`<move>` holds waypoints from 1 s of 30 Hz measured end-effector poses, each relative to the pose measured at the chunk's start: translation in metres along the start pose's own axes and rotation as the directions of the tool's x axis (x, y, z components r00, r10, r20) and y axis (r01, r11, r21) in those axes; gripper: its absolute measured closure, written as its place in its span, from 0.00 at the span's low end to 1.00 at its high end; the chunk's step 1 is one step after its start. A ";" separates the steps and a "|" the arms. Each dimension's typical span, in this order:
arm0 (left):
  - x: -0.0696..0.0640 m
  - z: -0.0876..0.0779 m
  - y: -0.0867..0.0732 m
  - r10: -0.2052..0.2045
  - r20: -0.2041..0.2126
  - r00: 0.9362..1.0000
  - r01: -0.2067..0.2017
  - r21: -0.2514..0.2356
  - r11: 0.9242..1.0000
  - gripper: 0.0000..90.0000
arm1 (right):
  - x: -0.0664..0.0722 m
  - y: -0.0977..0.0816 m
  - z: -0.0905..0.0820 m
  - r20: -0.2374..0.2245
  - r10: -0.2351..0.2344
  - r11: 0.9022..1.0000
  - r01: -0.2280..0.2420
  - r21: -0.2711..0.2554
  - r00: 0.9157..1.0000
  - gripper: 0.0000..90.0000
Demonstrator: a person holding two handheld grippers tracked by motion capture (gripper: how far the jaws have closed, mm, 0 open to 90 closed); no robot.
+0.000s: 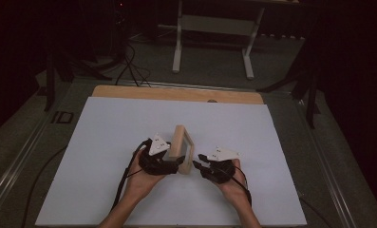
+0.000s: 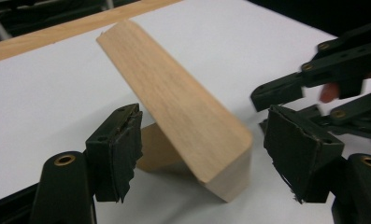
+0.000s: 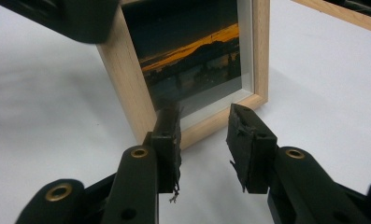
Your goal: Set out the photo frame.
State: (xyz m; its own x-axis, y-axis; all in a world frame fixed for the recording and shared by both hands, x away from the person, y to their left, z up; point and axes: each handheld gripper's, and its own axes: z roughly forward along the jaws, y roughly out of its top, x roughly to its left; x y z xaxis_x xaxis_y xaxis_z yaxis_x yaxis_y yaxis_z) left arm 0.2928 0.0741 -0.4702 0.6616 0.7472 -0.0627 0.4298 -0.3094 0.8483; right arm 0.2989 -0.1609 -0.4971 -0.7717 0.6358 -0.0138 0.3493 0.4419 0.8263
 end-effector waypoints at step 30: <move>-0.003 0.022 0.001 -0.038 -0.017 0.999 0.039 0.047 0.998 0.43 | -0.004 0.000 -0.005 0.011 0.018 1.000 -0.018 -0.022 1.000 0.69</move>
State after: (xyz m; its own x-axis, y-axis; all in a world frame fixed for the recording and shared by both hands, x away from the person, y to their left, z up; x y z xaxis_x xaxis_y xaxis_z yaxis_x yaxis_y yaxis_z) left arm 0.3046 0.0582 -0.4807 0.6346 0.7680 -0.0863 0.4838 -0.3077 0.8193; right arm 0.2991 -0.1666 -0.4941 -0.7591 0.6510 -0.0051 0.3512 0.4160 0.8388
